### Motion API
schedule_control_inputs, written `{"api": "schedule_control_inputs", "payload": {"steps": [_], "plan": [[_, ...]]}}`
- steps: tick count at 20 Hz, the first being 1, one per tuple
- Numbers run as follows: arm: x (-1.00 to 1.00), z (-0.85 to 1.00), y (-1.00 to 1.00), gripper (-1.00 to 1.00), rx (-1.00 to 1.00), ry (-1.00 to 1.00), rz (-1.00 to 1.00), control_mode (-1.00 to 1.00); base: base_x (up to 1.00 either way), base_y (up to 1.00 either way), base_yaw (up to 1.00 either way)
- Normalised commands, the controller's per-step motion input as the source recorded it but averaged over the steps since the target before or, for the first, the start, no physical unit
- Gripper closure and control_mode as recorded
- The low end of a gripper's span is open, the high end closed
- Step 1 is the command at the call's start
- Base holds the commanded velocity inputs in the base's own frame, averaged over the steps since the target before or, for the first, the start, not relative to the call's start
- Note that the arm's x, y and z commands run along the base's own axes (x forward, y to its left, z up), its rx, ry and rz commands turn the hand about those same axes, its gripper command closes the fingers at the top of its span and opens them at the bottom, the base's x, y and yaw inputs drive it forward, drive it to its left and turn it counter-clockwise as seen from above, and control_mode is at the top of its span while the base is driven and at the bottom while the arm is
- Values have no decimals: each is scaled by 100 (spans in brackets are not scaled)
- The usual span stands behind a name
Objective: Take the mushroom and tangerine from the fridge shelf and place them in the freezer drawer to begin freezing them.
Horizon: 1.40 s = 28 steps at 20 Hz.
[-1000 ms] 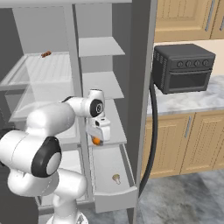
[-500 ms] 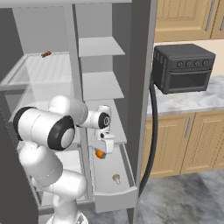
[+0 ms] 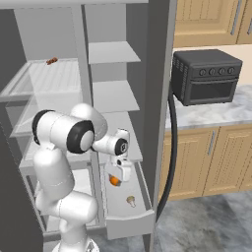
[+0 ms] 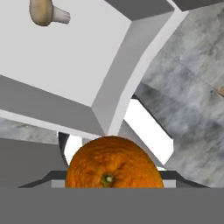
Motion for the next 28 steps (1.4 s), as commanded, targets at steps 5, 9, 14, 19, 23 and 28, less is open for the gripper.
{"api": "schedule_control_inputs", "payload": {"steps": [5,9,14,19,23,28], "plan": [[15,-43,0,100,2,-8,0,-100,0,0,0],[50,-38,0,100,0,-17,0,-100,0,0,0],[37,-44,0,100,0,-14,0,-100,0,0,0],[36,-58,0,100,0,-4,0,-100,0,0,0],[49,-39,0,100,0,-1,0,-100,0,0,0],[43,-34,0,100,0,0,0,-100,0,0,0]]}}
